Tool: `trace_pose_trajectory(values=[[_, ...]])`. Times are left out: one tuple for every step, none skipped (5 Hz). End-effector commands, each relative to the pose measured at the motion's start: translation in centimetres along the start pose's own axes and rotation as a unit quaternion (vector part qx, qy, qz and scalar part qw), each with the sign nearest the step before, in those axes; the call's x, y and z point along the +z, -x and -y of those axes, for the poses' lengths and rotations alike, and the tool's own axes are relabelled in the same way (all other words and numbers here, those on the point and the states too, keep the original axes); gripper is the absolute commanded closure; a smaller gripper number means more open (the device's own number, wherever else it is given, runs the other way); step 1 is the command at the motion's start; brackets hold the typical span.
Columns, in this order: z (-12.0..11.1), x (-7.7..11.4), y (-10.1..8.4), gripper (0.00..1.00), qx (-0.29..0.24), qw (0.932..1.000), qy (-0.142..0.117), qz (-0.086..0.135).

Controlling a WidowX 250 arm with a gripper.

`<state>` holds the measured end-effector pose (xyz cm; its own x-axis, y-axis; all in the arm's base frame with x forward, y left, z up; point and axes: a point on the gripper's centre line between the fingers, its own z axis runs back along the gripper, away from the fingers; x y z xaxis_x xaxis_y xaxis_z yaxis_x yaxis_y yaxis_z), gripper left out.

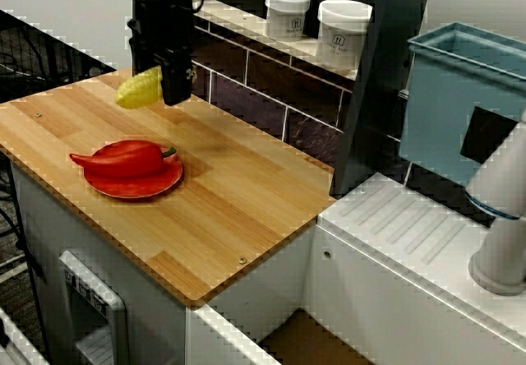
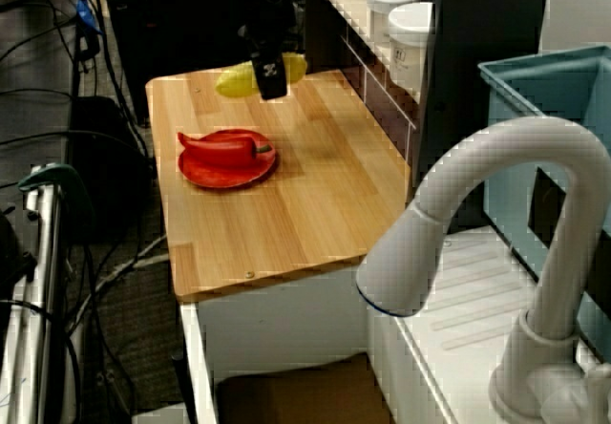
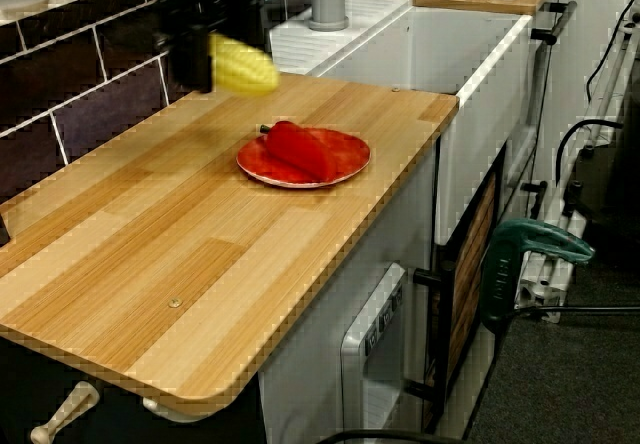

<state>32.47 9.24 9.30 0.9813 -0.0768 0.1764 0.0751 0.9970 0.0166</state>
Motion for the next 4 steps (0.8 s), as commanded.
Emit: trace_pose_trajectory(values=[[-6.8, 1.6, -0.6, 1.0, -0.014, 0.9974, -0.066, 0.025], [-8.5, 1.1, 0.2, 1.0, -0.026, 0.9973, -0.067, 0.011], [-10.1, -0.3, 1.4, 1.0, -0.025, 0.9979, -0.059, -0.005], [-10.1, -1.5, 2.2, 1.0, -0.026, 0.998, -0.053, -0.02]])
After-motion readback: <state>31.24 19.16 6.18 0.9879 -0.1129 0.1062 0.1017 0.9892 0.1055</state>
